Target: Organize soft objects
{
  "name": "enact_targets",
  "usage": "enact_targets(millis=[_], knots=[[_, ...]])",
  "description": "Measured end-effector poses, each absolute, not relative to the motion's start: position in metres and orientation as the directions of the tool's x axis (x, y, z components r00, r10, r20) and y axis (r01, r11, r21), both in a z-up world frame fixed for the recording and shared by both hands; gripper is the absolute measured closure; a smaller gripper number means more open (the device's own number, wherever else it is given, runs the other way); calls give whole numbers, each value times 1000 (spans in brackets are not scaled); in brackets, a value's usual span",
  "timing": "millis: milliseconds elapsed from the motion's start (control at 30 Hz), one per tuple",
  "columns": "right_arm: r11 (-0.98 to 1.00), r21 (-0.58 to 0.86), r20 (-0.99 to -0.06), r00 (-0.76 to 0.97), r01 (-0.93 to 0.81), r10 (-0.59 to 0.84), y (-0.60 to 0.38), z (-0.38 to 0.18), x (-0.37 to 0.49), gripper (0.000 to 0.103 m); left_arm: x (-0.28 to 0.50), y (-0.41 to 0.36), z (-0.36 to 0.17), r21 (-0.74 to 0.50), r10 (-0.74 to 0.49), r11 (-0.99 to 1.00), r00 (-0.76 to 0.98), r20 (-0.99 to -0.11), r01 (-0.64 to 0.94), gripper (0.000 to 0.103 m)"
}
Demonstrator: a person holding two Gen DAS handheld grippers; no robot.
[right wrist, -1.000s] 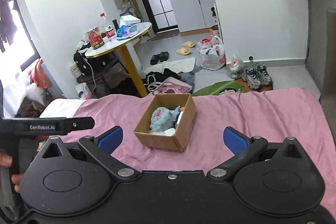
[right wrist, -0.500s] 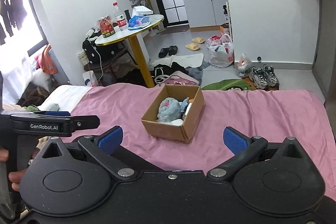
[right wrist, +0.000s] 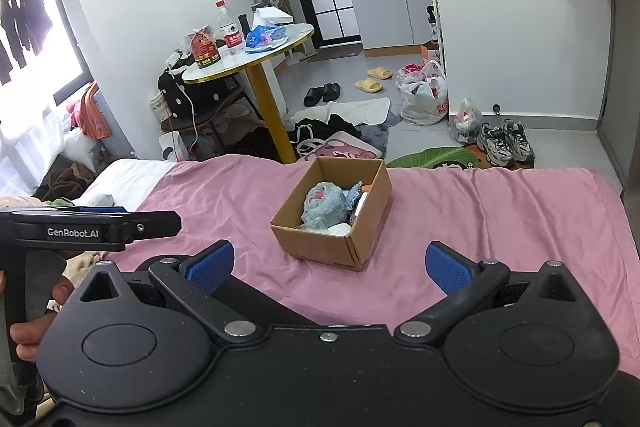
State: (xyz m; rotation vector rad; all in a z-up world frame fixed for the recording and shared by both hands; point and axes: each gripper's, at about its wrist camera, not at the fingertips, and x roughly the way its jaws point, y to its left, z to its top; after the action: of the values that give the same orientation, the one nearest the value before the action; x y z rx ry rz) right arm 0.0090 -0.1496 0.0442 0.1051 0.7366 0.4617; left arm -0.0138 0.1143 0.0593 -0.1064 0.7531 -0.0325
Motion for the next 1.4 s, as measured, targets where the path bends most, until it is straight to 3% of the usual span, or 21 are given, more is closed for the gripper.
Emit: enact_targets(millis=[1400], knots=[[907, 228, -641, 646, -355, 414, -146, 42, 14, 0, -20, 114, 60, -81, -47, 997, 726, -686, -12, 1]])
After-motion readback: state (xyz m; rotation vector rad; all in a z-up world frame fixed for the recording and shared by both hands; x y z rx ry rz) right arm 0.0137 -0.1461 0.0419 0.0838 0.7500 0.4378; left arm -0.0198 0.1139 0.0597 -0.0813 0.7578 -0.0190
